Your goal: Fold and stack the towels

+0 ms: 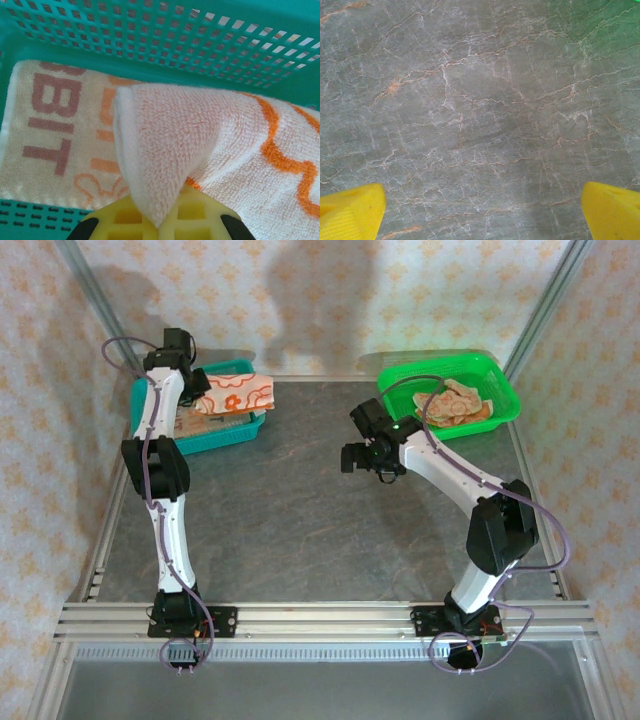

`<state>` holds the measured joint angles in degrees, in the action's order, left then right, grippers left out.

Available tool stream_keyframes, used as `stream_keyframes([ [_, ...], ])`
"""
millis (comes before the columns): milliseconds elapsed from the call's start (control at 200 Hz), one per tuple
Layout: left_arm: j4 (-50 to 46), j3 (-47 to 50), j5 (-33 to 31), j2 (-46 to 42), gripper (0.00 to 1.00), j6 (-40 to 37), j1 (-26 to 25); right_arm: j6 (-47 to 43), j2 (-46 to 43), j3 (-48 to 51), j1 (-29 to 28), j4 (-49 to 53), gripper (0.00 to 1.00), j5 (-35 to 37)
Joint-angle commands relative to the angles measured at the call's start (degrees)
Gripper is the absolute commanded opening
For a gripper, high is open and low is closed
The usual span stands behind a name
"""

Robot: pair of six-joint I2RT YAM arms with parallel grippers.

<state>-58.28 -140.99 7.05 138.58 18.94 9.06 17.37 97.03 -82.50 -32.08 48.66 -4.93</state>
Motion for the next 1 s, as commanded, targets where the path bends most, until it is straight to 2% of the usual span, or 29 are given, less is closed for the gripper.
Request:
stream_keyframes([
  [0,1.77,0.62,-0.9,1.6,0.0,1.78,0.56,1.05,-0.27,-0.49,0.26,1.51,0.99,1.06],
  [230,3.11,3.54,-3.42,0.73,0.0,3.19,1.29,1.22,-0.01,-0.29,0.26,1.51,0.99,1.04],
  [621,3.86,5.33,-3.53,-1.46,0.0,4.97,2.67,1.51,0.95,-0.45,0.21,1.01,0.99,0.09],
  [876,3.11,5.07,-1.92,-2.75,0.0,5.84,2.65,1.53,1.0,-0.3,0.28,0.93,0.99,-0.14],
  [996,2.82,4.85,0.84,-4.23,0.0,6.0,2.64,1.53,0.97,0.02,0.31,0.69,0.99,-0.33],
])
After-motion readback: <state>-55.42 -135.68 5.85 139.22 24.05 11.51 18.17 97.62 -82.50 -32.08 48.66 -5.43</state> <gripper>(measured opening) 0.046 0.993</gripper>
